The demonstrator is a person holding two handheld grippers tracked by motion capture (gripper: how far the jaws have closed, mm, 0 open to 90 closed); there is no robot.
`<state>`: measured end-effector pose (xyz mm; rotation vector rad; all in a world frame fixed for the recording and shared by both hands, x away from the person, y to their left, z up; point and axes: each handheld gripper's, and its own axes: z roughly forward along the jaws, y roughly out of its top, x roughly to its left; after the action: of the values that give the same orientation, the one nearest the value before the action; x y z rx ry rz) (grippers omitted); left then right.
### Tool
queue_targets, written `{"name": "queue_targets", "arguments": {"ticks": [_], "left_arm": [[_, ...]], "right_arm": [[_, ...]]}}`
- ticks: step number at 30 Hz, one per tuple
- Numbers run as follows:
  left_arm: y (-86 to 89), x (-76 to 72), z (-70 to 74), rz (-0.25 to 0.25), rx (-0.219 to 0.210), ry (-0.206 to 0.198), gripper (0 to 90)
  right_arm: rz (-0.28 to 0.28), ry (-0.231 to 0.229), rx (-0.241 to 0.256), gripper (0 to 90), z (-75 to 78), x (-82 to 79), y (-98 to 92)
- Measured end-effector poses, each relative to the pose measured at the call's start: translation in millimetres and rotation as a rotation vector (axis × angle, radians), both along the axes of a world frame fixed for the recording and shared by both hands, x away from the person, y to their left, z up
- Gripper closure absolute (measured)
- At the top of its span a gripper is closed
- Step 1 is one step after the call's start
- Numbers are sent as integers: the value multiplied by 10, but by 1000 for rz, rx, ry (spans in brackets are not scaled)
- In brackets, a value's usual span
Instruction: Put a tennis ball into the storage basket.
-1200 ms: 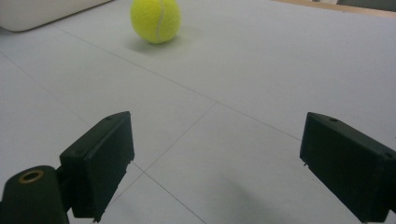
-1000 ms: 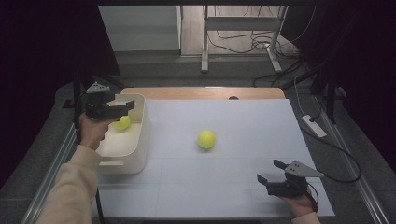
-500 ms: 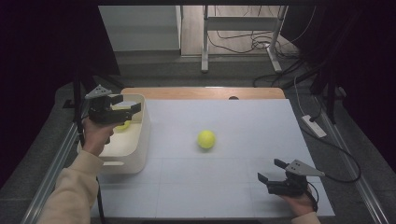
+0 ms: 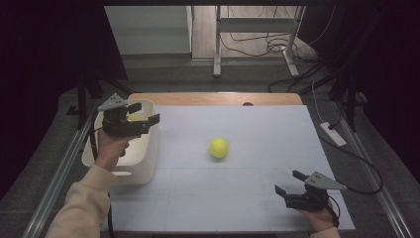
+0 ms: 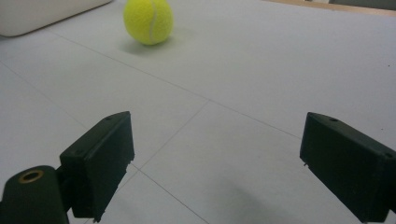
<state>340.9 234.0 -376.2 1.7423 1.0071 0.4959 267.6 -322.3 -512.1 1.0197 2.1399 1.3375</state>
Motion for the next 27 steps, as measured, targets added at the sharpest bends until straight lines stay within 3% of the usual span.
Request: {"name": "queue_targets", "arguments": {"ticks": [10, 27], "left_arm": [[-163, -54, 0, -48, 18, -19, 145], [-335, -87, -28, -86, 34, -21, 145]], "right_arm": [[7, -2, -8, 97, 0, -9, 2], [11, -4, -15, 97, 0, -7, 14]]}}
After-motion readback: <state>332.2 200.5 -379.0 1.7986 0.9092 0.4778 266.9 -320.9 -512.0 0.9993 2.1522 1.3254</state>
